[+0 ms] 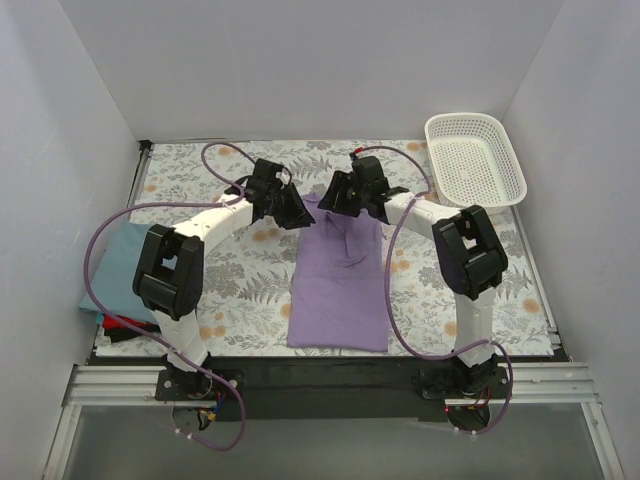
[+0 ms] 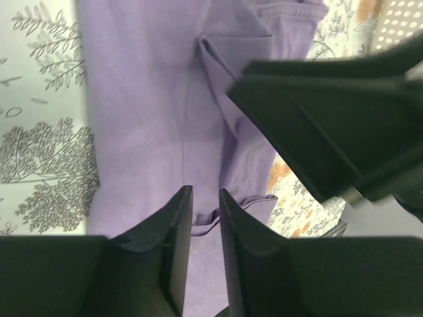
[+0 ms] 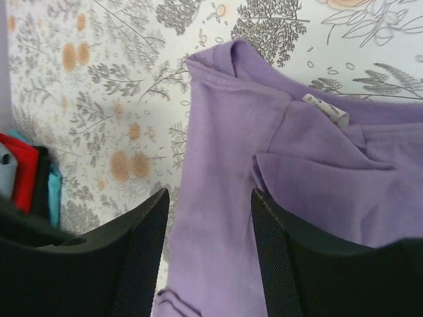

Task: Fold and stack the t-shirts
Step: Fold the tshirt

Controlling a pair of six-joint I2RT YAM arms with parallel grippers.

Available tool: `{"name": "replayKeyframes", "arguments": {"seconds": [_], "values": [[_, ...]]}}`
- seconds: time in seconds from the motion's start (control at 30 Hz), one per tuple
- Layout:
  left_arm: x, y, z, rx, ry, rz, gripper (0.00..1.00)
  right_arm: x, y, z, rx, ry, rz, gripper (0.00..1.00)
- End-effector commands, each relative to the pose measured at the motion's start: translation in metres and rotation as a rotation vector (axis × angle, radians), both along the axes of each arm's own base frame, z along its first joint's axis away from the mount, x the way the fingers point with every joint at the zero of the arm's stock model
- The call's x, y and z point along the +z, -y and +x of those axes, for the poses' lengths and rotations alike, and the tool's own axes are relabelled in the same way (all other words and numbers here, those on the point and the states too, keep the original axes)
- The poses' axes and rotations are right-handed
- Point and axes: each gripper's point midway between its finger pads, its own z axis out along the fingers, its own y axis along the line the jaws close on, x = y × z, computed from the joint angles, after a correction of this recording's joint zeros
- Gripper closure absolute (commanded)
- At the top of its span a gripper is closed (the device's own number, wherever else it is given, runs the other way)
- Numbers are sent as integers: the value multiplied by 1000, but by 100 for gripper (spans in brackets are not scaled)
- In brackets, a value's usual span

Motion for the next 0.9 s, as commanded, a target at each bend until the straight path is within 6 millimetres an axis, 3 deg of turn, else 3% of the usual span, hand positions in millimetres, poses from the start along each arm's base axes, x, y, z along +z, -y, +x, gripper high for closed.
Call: {"name": "replayKeyframes", "arguments": {"seconds": [0.0,0.03,0.07,0.13,0.17,0.2,0.27,0.3,0.33,0.53,0.87], "values": [[26,11,22,-45,84,-37,77,65,29,7,-57,126,21,40],[21,13,25,-50,78,-33,75,78,37,4,-65,150,27,40],[19,13,28,-50,81,-24,74,64,49,-5,-67,124,0,40],[7,15,38,-42,55,6,71,69,69,-10,-83,131,-6,40],[4,15,42,-41,54,22,71,52,79,-20,-83,98,-29,40],[1,16,45,-40,48,27,70,48,87,-23,-79,98,-45,41],[-11,18,53,-26,27,46,68,47,96,-33,-71,109,-68,42],[-16,21,53,-34,17,45,68,35,103,-40,-62,99,-101,43],[-13,25,58,-40,27,37,66,34,106,-43,-57,101,-108,43],[-23,38,68,-45,13,19,61,15,102,-58,92,112,-131,44],[-32,46,80,-37,-12,0,61,-14,108,-75,133,66,-171,45]]}}
